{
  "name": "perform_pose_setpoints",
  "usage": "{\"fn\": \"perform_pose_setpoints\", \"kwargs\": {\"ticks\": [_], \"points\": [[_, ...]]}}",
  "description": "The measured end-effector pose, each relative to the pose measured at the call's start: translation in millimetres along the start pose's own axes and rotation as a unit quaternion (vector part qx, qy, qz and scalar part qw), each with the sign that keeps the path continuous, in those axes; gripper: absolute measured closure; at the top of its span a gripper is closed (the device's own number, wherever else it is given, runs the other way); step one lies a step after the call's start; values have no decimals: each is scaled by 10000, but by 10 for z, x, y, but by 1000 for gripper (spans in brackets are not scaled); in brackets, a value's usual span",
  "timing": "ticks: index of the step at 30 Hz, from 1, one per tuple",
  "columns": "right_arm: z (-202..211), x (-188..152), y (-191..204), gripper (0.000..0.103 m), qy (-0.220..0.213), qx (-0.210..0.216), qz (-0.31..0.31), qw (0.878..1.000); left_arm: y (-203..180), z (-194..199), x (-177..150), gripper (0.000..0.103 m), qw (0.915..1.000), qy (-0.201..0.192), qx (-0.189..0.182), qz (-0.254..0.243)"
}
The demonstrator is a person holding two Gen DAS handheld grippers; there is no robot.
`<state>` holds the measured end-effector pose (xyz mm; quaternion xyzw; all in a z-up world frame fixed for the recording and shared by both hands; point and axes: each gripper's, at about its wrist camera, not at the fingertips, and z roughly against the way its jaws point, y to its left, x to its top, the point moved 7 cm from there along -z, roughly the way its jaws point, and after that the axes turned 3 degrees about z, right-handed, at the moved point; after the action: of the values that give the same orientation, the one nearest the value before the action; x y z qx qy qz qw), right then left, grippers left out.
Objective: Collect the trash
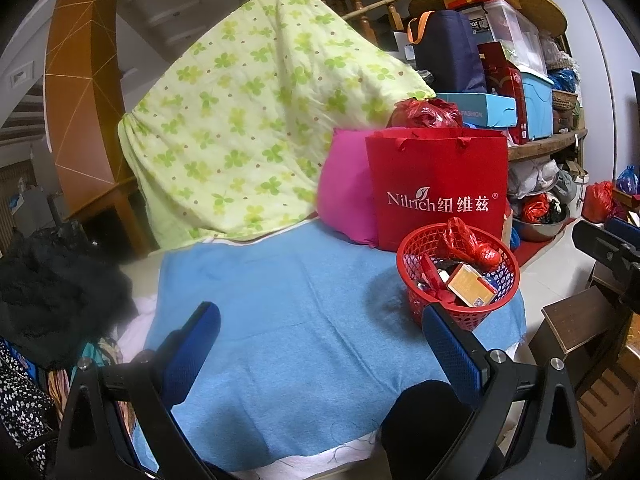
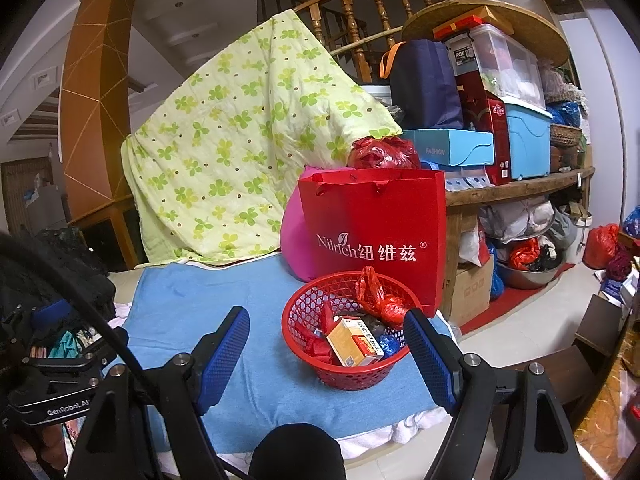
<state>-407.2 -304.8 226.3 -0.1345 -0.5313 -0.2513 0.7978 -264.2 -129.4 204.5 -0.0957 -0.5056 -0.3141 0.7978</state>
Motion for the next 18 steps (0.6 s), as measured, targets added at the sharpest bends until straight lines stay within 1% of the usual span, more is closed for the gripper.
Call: {"fn": "perform_pose_setpoints", "kwargs": {"ticks": [13, 18], "points": [[-1, -31, 92, 21, 21, -62, 85, 9999, -22, -32, -32, 3, 10000, 37, -70, -18], [-90, -57, 73, 21, 78, -138, 119, 9998, -40, -123, -26, 3, 9999, 46, -148, -63]]}}
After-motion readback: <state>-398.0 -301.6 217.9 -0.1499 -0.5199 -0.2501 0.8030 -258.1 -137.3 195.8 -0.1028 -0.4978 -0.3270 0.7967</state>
